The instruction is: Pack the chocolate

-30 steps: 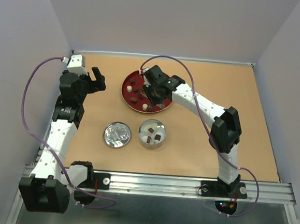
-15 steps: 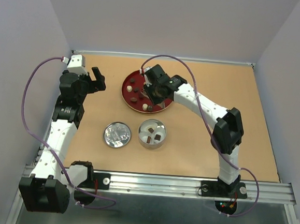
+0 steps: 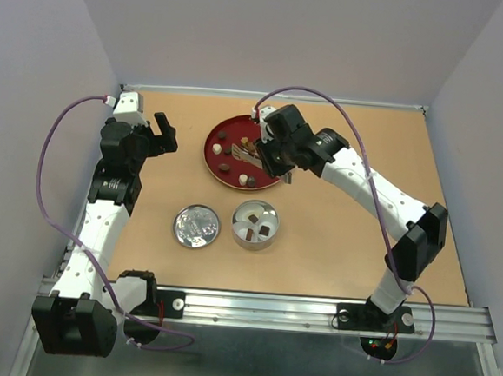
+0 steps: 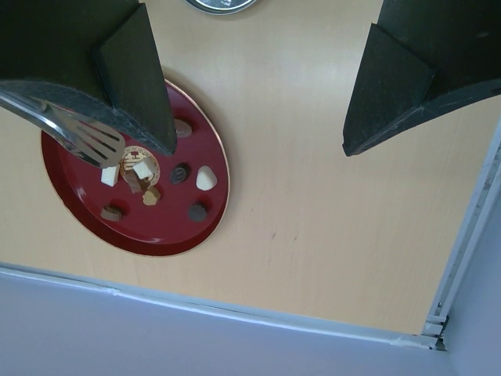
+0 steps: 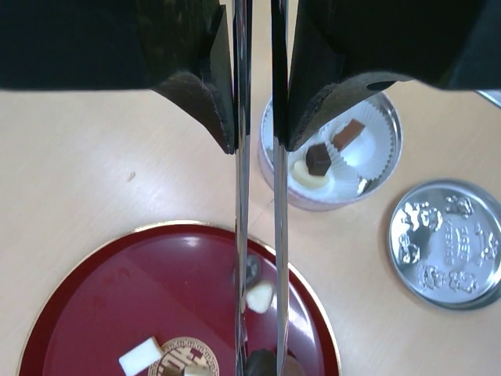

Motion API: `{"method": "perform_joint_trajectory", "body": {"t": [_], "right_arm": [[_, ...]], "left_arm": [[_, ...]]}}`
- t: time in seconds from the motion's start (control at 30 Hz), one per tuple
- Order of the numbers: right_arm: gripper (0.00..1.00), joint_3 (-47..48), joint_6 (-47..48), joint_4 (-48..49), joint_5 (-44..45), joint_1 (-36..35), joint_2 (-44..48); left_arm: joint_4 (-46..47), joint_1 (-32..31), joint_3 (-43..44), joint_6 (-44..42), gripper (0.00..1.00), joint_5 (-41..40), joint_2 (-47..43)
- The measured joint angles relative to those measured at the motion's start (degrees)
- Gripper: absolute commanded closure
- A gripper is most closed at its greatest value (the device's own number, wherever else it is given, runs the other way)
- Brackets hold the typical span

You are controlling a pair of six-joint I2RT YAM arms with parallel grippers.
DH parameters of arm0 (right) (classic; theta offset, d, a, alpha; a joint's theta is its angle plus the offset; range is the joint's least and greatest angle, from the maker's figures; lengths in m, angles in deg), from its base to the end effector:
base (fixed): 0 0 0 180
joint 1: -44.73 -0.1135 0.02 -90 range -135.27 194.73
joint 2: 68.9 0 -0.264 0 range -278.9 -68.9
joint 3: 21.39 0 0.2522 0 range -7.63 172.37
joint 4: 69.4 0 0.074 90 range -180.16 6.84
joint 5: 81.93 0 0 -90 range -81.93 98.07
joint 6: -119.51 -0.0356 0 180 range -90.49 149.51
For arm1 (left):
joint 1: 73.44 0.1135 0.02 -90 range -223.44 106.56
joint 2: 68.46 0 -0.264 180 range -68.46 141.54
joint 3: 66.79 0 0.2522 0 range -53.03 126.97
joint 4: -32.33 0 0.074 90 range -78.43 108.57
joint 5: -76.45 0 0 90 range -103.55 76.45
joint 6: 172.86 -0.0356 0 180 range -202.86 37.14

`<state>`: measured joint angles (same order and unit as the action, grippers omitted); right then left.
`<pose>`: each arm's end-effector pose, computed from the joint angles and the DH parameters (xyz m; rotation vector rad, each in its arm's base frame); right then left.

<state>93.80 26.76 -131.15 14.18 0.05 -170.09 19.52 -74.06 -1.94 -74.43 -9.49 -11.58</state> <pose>0.2796 0.2712 0.3525 -0.8170 2.2714 0.2571 0.2346 -0.0051 0.3603 -0.0590 1.6571 -0.1787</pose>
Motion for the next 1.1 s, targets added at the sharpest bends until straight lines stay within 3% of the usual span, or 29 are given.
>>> {"method": "perform_joint_trajectory", "body": {"t": [0.57, 1.1], "right_arm": [[0.69, -5.5, -3.7, -12.5, -3.1, 0.0, 13.8], [0.70, -8.2, -6.3, -22.8, -8.8, 0.0, 18.1]], "left_arm": [[0.0, 0.0, 0.0, 0.0, 0.01, 0.0, 0.2], [0.0, 0.0, 0.0, 0.0, 0.01, 0.0, 0.3]]}}
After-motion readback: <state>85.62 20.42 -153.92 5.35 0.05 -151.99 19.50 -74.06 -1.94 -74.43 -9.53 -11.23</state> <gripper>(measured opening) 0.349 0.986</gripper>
